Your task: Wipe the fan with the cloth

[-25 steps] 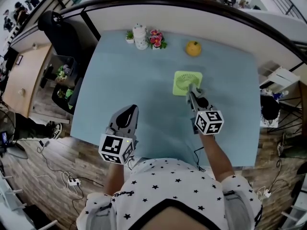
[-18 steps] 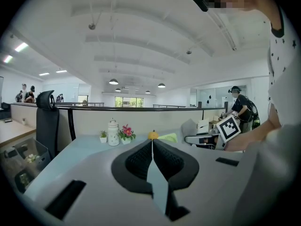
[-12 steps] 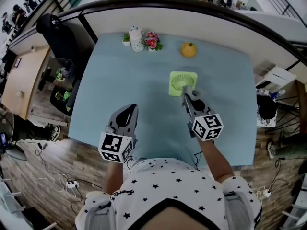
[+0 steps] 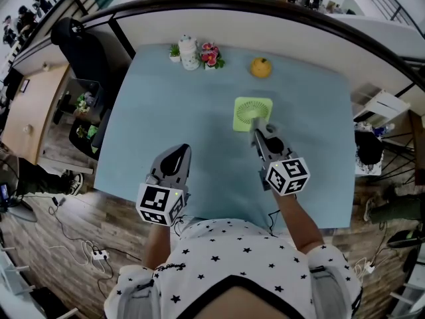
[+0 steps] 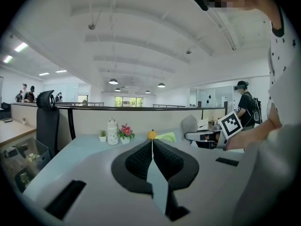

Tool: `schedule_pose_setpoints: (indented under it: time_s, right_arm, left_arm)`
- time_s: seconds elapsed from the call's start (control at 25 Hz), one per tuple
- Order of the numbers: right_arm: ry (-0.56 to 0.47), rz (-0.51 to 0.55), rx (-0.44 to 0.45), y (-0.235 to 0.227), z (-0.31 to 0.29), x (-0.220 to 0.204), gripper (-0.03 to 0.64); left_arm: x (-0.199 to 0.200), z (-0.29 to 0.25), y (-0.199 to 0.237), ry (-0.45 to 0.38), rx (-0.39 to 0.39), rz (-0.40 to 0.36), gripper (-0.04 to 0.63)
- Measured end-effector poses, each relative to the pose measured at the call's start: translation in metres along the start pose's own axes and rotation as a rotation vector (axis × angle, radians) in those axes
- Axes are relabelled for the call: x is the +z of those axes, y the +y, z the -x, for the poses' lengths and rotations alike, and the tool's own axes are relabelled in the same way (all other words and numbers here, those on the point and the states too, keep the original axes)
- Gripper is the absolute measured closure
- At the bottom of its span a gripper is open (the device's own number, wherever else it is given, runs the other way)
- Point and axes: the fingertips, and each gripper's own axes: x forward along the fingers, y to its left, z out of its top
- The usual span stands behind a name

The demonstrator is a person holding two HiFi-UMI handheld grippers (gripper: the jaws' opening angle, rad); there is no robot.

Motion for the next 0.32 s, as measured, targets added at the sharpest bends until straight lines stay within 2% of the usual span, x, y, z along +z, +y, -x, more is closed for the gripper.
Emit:
schedule_pose_setpoints:
  time_s: [0.32]
  right_arm:
    - [-0.007,0.005,0.005,0.0036,0.0026,0.0048,0.572]
  left_arm:
    - [0.0018,0.003,-0.0009,-0.003,0.001,0.0,0.563]
